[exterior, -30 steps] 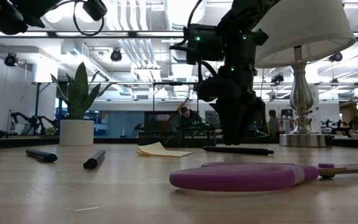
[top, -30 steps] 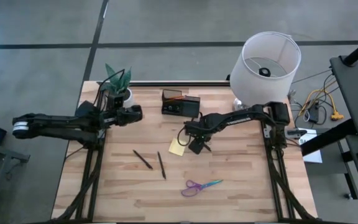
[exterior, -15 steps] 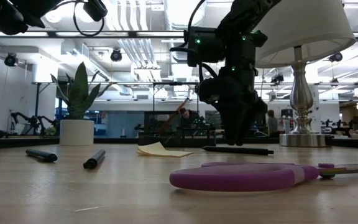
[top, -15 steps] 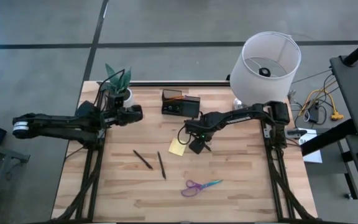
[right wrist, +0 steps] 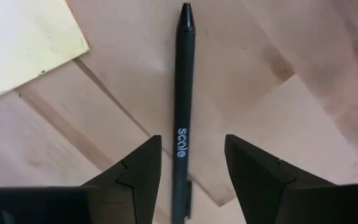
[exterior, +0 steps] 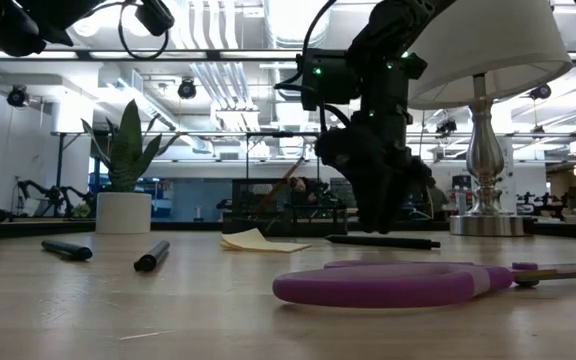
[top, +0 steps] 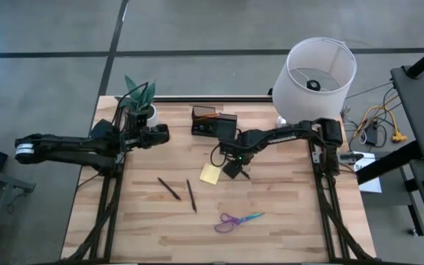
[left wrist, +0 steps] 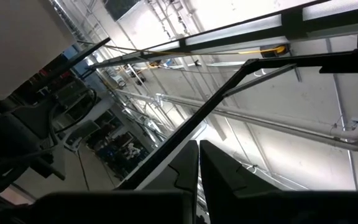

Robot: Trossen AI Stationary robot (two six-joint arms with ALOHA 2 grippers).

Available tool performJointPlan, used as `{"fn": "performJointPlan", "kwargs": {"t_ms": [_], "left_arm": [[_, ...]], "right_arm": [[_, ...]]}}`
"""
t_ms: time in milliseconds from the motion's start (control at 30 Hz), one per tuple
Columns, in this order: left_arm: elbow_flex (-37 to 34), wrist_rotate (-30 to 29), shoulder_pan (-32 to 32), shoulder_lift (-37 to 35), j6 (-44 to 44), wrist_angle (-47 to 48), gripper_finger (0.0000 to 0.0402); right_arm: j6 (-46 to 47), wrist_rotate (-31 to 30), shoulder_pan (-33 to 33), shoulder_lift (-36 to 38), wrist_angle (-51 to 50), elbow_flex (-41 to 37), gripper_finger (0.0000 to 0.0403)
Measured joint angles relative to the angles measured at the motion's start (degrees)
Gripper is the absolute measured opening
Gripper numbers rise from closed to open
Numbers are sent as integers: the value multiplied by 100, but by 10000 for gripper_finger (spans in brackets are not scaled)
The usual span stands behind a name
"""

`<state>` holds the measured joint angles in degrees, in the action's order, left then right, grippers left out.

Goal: Pick and place office supplies into organizer
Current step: Put the top right black pen into the black desk organizer

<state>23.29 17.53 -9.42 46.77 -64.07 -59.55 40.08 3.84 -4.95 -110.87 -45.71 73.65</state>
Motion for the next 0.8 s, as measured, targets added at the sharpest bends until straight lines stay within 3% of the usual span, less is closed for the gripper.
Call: {"fn": "performJointPlan", "kwargs": {"t_ms": [333, 533, 800], "left_arm": [[0, 14, -1, -9, 0, 4, 0], [0, 18, -1, 3, 0, 3, 0], [0, 23, 1, 15, -2, 8, 0]], "right_arm": [[371, 527, 210, 0, -37, 2, 169], [337, -125, 229, 0, -35, 4, 169], [39, -239, 251, -63, 73, -62, 169]]}}
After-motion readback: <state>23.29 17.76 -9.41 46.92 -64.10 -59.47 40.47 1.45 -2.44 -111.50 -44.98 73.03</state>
